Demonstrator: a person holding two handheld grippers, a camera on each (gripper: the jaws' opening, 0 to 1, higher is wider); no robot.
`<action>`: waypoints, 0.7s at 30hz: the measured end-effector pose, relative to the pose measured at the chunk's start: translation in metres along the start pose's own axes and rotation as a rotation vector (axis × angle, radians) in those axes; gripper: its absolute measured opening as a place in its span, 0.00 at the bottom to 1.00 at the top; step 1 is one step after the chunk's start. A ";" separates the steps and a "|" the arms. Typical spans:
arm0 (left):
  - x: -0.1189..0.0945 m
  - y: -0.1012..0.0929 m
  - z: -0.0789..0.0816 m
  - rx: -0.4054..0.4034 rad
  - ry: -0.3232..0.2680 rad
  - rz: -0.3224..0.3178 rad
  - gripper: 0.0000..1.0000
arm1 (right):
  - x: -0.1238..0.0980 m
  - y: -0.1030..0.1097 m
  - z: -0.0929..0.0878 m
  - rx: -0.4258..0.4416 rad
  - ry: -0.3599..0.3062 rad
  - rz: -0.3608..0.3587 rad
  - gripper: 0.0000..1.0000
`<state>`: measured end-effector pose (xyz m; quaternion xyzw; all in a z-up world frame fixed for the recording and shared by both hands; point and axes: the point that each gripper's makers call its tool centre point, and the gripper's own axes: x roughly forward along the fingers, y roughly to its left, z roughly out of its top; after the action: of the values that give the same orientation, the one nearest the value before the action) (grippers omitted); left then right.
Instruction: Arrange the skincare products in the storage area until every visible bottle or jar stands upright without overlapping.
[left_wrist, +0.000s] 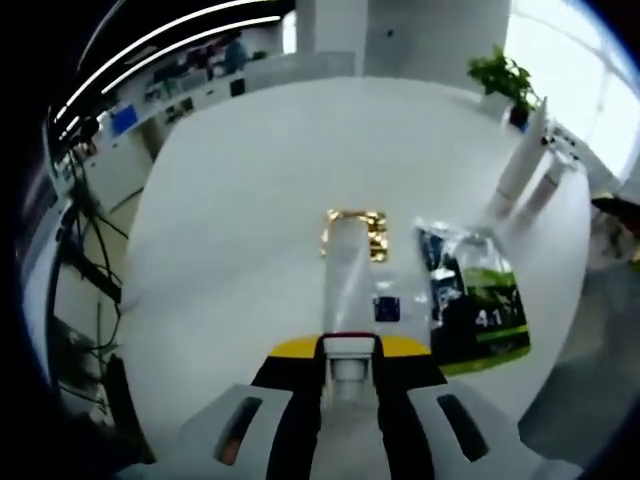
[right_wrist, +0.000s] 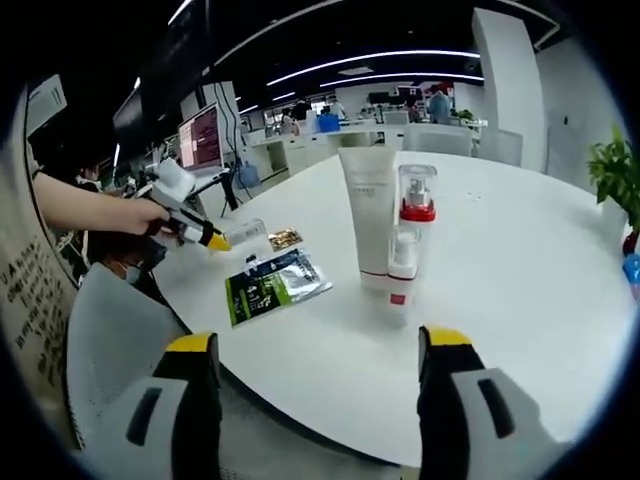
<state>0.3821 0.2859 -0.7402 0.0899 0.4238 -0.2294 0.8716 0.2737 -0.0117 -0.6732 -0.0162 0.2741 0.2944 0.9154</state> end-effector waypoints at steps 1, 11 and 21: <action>-0.002 -0.001 0.000 0.001 -0.003 0.001 0.16 | 0.000 0.001 0.000 -0.004 -0.002 0.003 0.82; -0.022 -0.016 0.011 0.026 -0.053 -0.008 0.16 | 0.000 0.006 0.001 -0.039 -0.004 0.030 0.81; -0.033 -0.038 0.027 0.060 -0.089 -0.056 0.16 | 0.000 0.008 0.002 -0.057 -0.012 0.041 0.80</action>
<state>0.3654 0.2539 -0.6965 0.0940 0.3798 -0.2701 0.8798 0.2699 -0.0045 -0.6701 -0.0349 0.2604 0.3207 0.9100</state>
